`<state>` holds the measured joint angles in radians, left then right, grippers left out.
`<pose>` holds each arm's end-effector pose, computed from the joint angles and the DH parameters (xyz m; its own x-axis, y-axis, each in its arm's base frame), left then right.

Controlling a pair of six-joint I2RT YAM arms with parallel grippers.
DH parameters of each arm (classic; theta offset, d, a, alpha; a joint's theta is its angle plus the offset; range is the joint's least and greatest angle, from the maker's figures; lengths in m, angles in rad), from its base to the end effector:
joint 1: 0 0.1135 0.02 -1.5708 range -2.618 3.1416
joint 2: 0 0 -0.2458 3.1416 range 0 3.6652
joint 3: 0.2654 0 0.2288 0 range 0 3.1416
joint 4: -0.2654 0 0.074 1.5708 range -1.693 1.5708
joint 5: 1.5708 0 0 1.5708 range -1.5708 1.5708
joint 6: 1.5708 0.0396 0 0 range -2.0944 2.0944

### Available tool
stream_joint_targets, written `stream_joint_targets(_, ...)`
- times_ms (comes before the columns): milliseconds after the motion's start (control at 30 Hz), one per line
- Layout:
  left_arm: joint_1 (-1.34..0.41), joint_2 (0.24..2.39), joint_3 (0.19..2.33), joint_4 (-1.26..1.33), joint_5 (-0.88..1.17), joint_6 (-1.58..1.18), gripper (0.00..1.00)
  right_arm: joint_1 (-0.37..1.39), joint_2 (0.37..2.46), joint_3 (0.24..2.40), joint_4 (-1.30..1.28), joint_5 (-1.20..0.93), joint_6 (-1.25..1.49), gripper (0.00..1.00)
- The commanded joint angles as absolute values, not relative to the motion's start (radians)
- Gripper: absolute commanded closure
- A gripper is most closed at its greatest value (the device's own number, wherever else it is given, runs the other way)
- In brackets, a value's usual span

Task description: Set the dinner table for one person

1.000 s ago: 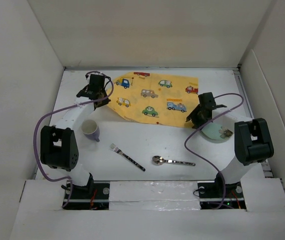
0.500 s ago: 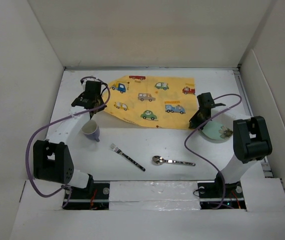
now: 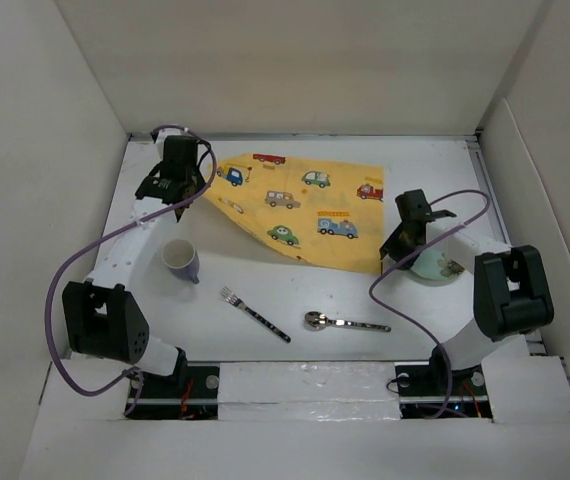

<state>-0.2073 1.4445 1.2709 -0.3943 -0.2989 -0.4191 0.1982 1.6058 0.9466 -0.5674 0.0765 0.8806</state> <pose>0.3069 -0.0526 0.3182 -0.4620 -0.3002 -0.8345 -0.2564 0.9460 -0.1984 0.2733 0.0518 0.1645 -0.7195 0.6397 -0.2703 0.6028 0.7686 0.2144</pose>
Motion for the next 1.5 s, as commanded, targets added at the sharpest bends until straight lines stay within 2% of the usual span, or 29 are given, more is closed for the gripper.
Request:
stream_joint_targets(0, -0.207, 1.462, 1.362, -0.376, -0.345, -0.417, 1.00, 0.209, 1.517, 0.944, -0.652, 0.164, 0.876, 0.55)
stream_joint_targets(200, -0.207, 1.430, 1.286, -0.315, -0.264, -0.428, 1.00, 0.209, 1.540, 0.896, -0.646, 0.080, 0.871, 0.52)
stream_joint_targets(567, -0.207, 1.408, 1.206, -0.295, -0.218, -0.425, 1.00, 0.362, 1.571, 0.900, -0.595, 0.029, 0.942, 0.51)
stream_joint_targets(833, -0.207, 1.411, 1.232, -0.305, -0.218, -0.425, 1.00, 0.362, 1.589, 0.885, -0.597, 0.078, 0.977, 0.71)
stream_joint_targets(1000, -0.207, 1.410, 1.256, -0.314, -0.221, -0.422, 1.00, 0.344, 1.612, 0.910, -0.598, 0.090, 0.977, 0.74)
stream_joint_targets(1167, -0.207, 1.407, 1.259, -0.318, -0.233, -0.417, 1.00, 0.334, 1.626, 0.926, -0.609, 0.098, 0.966, 0.69)
stream_joint_targets(1400, -0.207, 1.422, 1.265, -0.305, -0.226, -0.414, 1.00, 0.334, 1.677, 0.957, -0.663, 0.112, 0.962, 0.71)
stream_joint_targets(1467, -0.207, 1.427, 1.270, -0.305, -0.215, -0.417, 1.00, 0.334, 1.696, 0.977, -0.675, 0.115, 0.954, 0.78)
